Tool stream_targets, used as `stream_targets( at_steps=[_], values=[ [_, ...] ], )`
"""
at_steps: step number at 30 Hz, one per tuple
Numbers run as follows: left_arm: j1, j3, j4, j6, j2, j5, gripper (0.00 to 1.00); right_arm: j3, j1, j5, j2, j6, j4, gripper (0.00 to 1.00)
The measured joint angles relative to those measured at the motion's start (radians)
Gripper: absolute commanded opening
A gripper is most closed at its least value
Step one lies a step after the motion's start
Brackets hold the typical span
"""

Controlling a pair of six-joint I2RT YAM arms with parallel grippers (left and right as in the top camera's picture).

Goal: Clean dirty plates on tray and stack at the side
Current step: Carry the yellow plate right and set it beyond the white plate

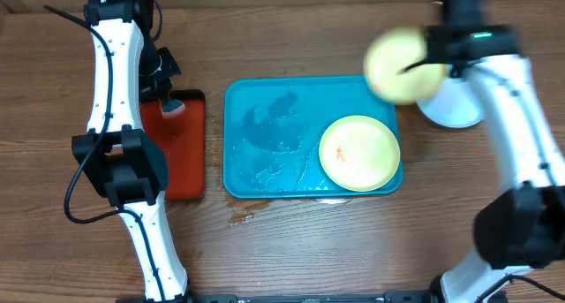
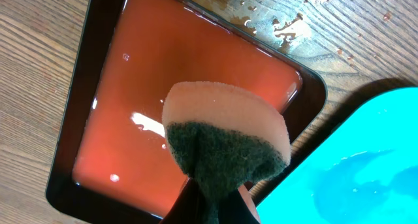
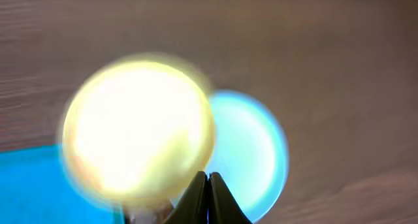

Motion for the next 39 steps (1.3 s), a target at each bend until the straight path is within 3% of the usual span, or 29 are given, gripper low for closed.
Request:
stream_targets(
  at_steps=[5, 11, 12, 15, 16, 23, 28, 39],
  values=[
    [0.000, 0.000, 0.000, 0.000, 0.000, 0.000, 0.04, -0.049, -0.271, -0.347, 0.050, 0.033, -0.016, 0.04],
    [-0.006, 0.000, 0.002, 0.000, 0.000, 0.000, 0.04, -0.077, -0.436, -0.520, 0.146, 0.048, 0.015, 0.05],
    [-0.009, 0.000, 0.003, 0.000, 0.000, 0.000, 0.04, -0.077, -0.443, -0.536, 0.156, 0.048, 0.025, 0.10],
    [-0.019, 0.000, 0.005, 0.000, 0.000, 0.000, 0.04, -0.078, -0.445, -0.589, 0.177, 0.055, 0.085, 0.50],
    [-0.022, 0.000, 0.008, 0.000, 0.000, 0.000, 0.04, -0.079, -0.439, -0.600, 0.182, 0.052, 0.113, 0.52],
    [-0.047, 0.000, 0.015, 0.000, 0.000, 0.000, 0.04, -0.079, -0.374, -0.549, 0.195, 0.179, 0.370, 0.57],
    [-0.055, 0.000, 0.019, 0.000, 0.000, 0.000, 0.04, -0.037, -0.360, -0.524, 0.243, 0.227, 0.387, 0.61],
    [-0.063, 0.000, 0.046, 0.000, 0.000, 0.000, 0.04, 0.008, -0.343, -0.330, 0.392, 0.262, 0.652, 0.64]
  ],
)
